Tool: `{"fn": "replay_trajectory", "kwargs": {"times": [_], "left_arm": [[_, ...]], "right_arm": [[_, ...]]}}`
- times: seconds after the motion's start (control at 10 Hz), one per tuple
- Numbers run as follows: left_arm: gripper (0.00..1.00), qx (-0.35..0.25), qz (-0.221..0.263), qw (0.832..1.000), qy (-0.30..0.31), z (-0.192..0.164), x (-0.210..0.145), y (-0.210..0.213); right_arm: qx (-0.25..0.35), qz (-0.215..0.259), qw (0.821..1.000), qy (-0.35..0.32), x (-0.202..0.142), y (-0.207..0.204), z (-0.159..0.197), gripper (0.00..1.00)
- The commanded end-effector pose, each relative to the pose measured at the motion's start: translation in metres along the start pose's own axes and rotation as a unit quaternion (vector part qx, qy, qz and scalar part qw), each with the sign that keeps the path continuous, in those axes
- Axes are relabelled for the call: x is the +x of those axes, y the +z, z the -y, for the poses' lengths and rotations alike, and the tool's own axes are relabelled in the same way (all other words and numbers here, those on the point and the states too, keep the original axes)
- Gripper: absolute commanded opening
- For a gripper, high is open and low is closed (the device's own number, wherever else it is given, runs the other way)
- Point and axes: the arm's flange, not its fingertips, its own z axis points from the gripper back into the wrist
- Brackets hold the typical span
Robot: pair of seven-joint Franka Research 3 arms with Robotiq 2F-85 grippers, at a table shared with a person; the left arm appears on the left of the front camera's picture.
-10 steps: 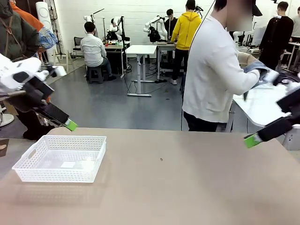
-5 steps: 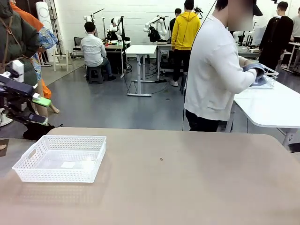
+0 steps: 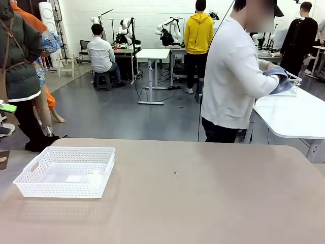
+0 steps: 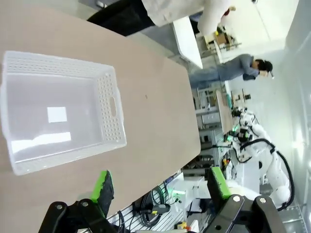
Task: Clean and organize the cups into the basket.
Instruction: Pick up the Organizing basket and move it to the center of the table, then pick up the Reusable plastic cup from the right side of the table and place it inside the Organizing basket.
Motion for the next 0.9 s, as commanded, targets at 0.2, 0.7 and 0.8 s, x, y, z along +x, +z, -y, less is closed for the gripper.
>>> {"fn": "replay_trajectory", "kwargs": {"times": [0.2,0.7,0.8], "left_arm": [[1.0,-0.028,0.065,0.997,0.029,-0.03,-0.021,0.046],[1.0,-0.01,0.084,0.995,0.061,-0.04,-0.03,0.067],[1.0,-0.01,0.084,0.995,0.061,-0.04,-0.03,0.067]], "right_arm": [[-0.008,0.055,0.998,-0.013,-0.036,0.05,-0.014,1.0],[-0.017,0.089,0.996,-0.01,-0.046,0.069,-0.013,1.0],[-0.017,0.089,0.996,-0.01,-0.046,0.069,-0.013,1.0]]}}
